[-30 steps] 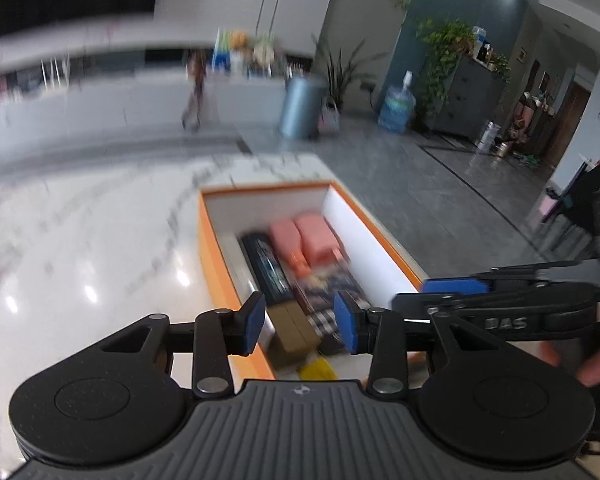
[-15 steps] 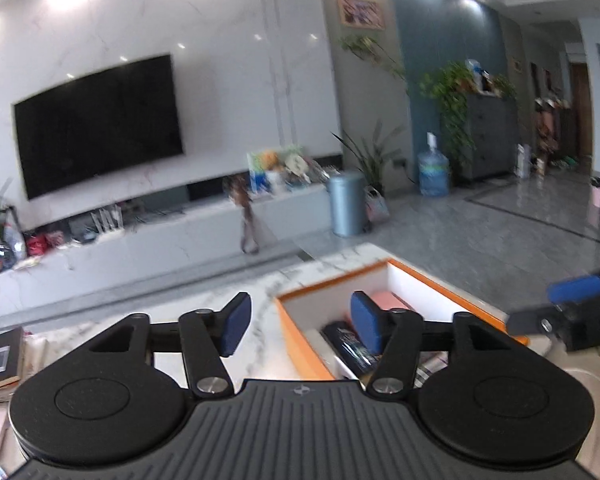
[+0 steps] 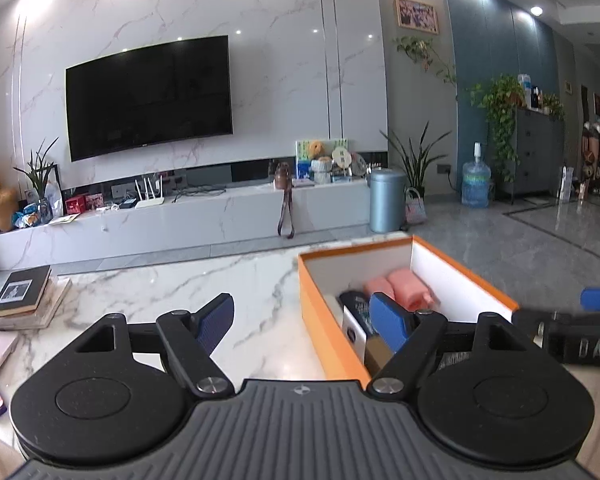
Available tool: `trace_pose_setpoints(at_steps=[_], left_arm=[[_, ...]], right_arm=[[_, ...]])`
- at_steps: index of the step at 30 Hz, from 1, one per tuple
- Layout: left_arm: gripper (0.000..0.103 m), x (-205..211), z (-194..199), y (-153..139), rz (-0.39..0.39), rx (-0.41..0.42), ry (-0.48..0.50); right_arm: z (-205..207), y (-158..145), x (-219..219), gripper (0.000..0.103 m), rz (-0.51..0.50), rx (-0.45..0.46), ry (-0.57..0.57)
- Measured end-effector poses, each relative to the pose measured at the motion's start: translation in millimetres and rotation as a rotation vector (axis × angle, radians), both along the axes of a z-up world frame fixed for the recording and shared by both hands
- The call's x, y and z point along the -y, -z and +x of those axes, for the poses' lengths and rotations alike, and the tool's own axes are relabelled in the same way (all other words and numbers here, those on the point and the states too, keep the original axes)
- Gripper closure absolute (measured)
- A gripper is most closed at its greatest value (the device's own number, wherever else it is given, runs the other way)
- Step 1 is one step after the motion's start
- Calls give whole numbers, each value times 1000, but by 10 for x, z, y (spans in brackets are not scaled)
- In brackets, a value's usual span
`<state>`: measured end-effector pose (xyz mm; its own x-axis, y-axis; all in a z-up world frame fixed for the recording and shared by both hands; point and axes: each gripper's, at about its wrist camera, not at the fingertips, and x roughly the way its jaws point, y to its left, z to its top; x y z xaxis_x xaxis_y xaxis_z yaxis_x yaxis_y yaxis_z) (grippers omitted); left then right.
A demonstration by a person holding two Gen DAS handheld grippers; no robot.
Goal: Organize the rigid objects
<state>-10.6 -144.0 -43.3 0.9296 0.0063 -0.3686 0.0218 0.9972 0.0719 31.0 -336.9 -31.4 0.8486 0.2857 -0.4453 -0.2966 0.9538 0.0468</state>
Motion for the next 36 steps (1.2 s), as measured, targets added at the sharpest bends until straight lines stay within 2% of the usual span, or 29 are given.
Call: trace_pose_setpoints(at_steps=[4, 11, 22, 36], left_arm=[[12, -34, -41, 95, 1, -46, -5], [12, -43, -120, 162, 22, -97, -31], [12, -171, -123, 179, -13, -93, -81], [12, -237, -136, 164, -26, -102, -91]], right_arm=[[-18, 56, 52, 10, 38, 13, 33], [42, 152, -22, 10, -10, -14, 33], [31, 177, -94, 10, -54, 0, 35], [63, 185, -78, 11, -44, -10, 36]])
